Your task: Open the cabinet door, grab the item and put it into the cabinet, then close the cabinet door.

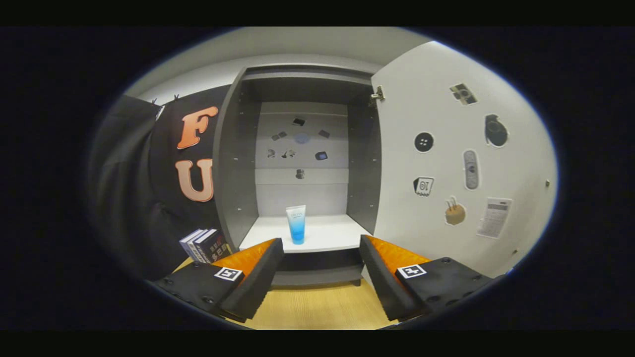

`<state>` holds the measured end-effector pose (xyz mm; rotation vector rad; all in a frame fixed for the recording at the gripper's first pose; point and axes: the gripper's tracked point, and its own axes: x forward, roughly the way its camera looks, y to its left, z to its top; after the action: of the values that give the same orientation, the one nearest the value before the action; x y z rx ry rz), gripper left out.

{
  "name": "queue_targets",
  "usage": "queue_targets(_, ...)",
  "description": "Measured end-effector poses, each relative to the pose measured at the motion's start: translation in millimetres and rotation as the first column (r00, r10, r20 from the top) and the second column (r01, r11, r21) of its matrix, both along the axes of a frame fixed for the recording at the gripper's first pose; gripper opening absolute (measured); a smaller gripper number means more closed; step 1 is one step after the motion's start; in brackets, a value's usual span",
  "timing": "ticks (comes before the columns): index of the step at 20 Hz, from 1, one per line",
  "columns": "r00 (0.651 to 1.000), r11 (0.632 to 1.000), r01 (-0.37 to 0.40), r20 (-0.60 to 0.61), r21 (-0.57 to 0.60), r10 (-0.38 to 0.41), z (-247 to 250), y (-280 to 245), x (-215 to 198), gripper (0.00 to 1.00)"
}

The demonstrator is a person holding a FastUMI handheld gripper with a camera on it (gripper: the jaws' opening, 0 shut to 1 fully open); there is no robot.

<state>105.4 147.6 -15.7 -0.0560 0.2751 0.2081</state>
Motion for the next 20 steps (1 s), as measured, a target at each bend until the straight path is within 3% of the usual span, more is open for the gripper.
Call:
queue_targets(9, 0.998, 0.997, 0.066, 0.015, 0.028, -0.066, 17.6, -86.7, -100.0, 0.98)
queue_targets(20, 0.966, 0.966, 0.257, 0.026, -0.029, -0.256, 19.0, -224.4, -126.9, 0.98)
